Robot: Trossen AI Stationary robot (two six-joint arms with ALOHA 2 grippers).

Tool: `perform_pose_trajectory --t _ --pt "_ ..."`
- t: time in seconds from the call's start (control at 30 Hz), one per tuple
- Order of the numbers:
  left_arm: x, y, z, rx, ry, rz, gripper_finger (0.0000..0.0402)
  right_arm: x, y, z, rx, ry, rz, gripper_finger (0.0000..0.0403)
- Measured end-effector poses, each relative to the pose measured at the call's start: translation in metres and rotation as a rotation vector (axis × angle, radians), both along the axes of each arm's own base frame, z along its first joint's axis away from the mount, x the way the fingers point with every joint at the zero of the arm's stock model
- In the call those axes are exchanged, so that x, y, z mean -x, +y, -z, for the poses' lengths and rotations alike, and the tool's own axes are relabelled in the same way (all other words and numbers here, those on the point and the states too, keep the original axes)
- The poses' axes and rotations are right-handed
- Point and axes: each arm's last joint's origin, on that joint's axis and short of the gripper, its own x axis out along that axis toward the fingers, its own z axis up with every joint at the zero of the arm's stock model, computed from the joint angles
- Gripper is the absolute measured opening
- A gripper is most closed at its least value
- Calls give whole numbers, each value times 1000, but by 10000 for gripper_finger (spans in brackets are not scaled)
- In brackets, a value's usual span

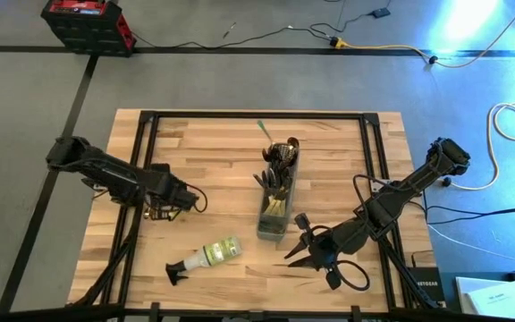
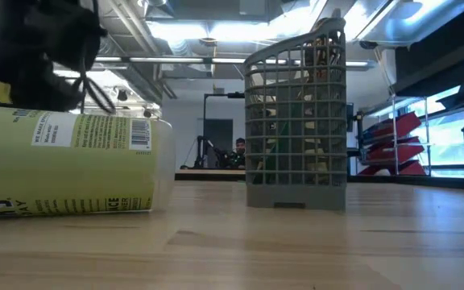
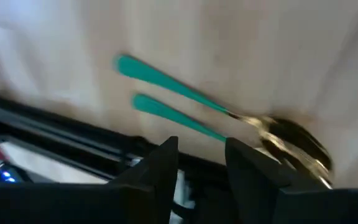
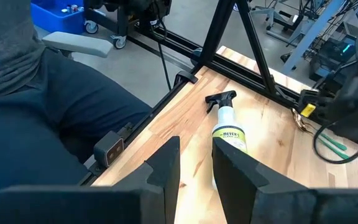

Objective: Sort silverware
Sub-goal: Put the spoon into the silverware basket

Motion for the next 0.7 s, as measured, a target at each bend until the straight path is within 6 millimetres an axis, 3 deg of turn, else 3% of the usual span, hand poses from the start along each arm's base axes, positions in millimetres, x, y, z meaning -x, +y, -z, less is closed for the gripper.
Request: perform_pose_trajectory --t 0.17,0.7 --pt "-5 -4 11 123 67 -68 118 0 0 1 4 5 0 76" --pt "-8 2 15 63 61 -247 118 1 0 1 2 8 0 76"
